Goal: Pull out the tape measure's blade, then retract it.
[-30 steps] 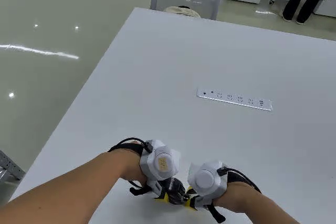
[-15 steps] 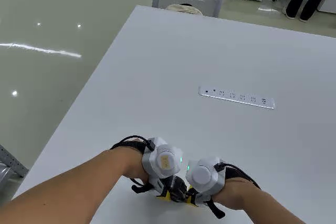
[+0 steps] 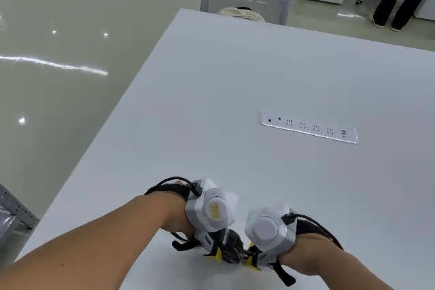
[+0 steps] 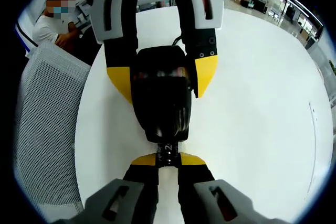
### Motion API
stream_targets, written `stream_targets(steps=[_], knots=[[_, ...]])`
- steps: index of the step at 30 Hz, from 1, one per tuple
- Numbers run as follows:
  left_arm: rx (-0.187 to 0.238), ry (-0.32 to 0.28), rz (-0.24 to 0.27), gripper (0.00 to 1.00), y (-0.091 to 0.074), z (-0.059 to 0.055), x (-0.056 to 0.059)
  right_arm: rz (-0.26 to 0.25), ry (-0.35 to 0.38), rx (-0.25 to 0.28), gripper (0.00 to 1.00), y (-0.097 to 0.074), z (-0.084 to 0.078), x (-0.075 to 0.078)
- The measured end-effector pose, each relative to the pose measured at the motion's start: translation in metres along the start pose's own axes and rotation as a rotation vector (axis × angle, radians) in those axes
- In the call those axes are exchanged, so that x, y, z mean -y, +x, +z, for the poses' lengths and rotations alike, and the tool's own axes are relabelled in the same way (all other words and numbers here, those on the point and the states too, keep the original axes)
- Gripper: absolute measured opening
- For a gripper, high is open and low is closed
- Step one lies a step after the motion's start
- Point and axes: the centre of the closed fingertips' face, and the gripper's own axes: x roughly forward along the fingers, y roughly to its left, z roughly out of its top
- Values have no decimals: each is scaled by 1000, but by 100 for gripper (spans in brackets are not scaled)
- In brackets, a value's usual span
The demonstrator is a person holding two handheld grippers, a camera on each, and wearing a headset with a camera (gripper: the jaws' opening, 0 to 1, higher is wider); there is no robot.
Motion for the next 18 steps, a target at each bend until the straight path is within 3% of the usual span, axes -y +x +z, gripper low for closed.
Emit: stream_targets(steps=[18], knots=[[11, -4, 17, 34, 1, 0, 0, -7, 21, -13, 12, -2, -8, 2]])
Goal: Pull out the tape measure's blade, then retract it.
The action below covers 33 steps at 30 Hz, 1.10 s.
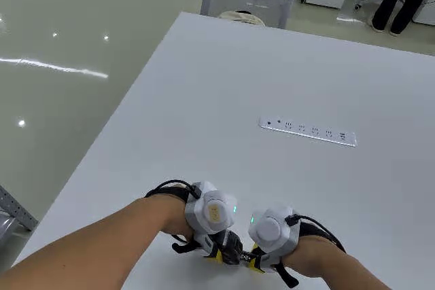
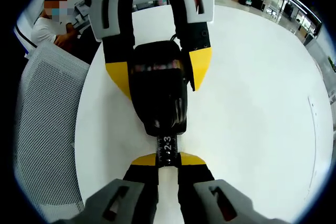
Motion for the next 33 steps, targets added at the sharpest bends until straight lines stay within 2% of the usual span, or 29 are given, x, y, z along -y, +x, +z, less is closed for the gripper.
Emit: stream_targets(steps=[8, 33], knots=[[-10, 8, 3, 34, 0, -1, 0, -2, 4, 2, 12, -5, -6, 0], [6, -12, 8, 34, 1, 1, -2, -2, 16, -4, 12, -11, -21, 2]])
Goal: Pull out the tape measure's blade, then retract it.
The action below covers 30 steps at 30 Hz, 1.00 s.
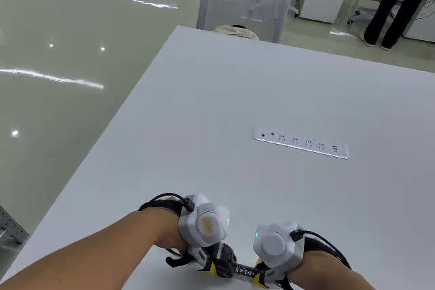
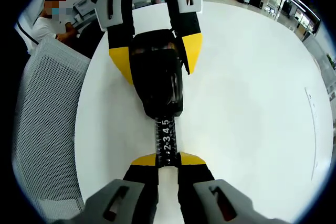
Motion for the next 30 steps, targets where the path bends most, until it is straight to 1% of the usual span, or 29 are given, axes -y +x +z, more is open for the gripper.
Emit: stream_targets(steps=[5, 8, 10, 15, 30], knots=[[2, -2, 2, 34, 0, 0, 0, -1, 6, 0, 12, -1, -5, 1], [4, -6, 4, 34, 1, 0, 0, -2, 10, -1, 12, -5, -7, 0], [2, -7, 3, 34, 1, 0, 0, -5, 12, 1, 12, -3, -9, 2], [3, -7, 4, 34, 1, 0, 0, -9, 16, 7, 12, -3, -12, 2], [9, -12, 15, 34, 1, 0, -1, -7, 17, -7, 12, -7, -16, 1]])
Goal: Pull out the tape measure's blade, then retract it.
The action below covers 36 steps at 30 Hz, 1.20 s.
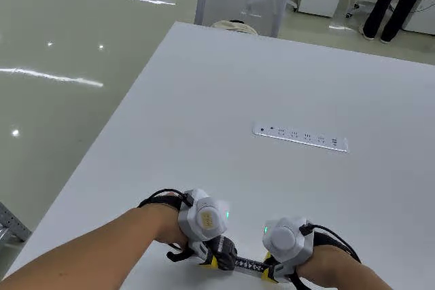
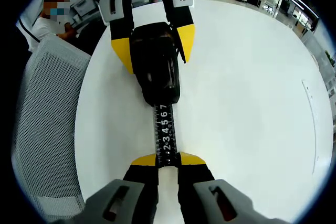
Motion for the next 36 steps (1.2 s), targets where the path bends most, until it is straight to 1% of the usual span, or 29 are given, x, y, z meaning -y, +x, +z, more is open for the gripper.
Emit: stream_targets(steps=[4, 8, 18, 24, 36], knots=[[4, -7, 2, 34, 0, 0, 0, -2, -2, -3, 12, 0, -3, 1], [-3, -5, 4, 34, 0, 0, 0, -5, -4, -4, 12, -1, -4, 1], [0, -9, 11, 34, -1, 0, 0, -7, -3, -11, 12, -4, -8, 1], [9, -14, 12, 34, -1, 0, 0, -3, 3, -11, 12, -3, -11, 3], [1, -13, 14, 34, -1, 0, 0, -3, 1, -24, 12, -7, -18, 3]])
